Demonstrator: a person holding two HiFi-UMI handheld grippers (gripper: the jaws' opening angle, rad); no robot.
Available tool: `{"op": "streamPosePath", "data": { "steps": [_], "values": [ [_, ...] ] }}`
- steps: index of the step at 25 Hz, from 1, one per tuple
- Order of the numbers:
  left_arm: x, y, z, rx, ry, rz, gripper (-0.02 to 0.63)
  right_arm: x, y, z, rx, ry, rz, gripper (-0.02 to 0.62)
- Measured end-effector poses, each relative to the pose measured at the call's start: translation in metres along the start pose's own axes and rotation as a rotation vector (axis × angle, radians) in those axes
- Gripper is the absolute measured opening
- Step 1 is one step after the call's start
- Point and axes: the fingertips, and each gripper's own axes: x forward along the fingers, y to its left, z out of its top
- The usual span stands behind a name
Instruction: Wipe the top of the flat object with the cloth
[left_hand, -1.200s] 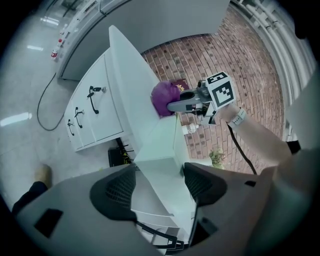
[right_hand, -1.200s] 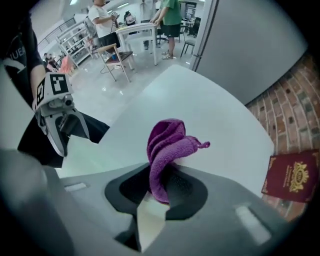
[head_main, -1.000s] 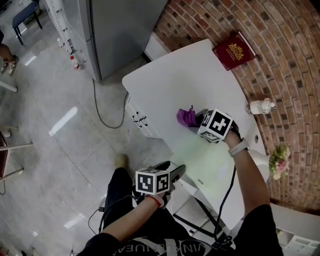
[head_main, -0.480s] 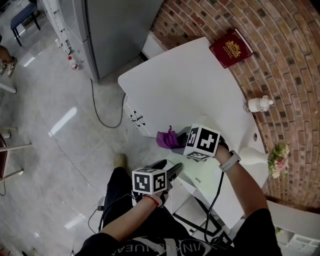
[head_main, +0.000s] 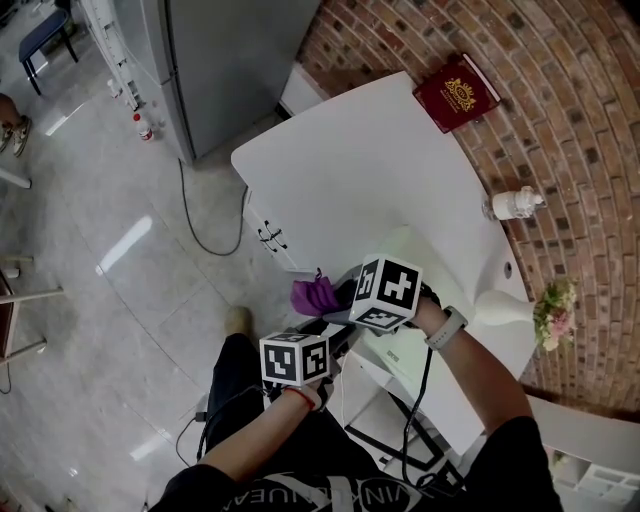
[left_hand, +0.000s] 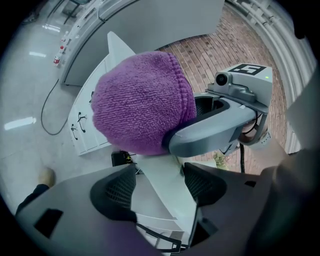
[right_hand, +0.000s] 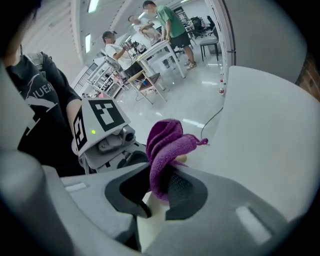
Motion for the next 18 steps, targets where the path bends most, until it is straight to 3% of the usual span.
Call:
{"op": "streamPosePath", "data": {
  "steps": [3, 5, 10, 13, 18],
  "values": [
    [0.0, 0.002, -0.001, -0.011, -0.002, 0.0, 0.299, 0.006, 0.01, 0.008, 0.035, -0.078, 0.042, 0.08],
    [-0.001, 0.002, -0.001, -0.014, 0.006, -0.003, 0.301, 0.0, 0.009, 0.02, 0.073, -0.201, 0.034, 0.08],
    [-0.009, 0.004, 0.004, 0.05, 0.009, 0.001, 0.301, -0.075, -0.015, 0.039, 0.268, -0.723, -0.143, 0.08],
    [-0.023, 0.01, 0.015, 0.083, -0.016, 0.035, 0.301, -0.127, -0.025, 0.01, 0.387, -0.973, -0.282, 0.08],
    [-0.038, 0.012, 0.036, 0.205, -0.025, 0.093, 0.301, -0.189, -0.027, -0.087, 0.603, -1.223, -0.513, 0.08]
  ]
}}
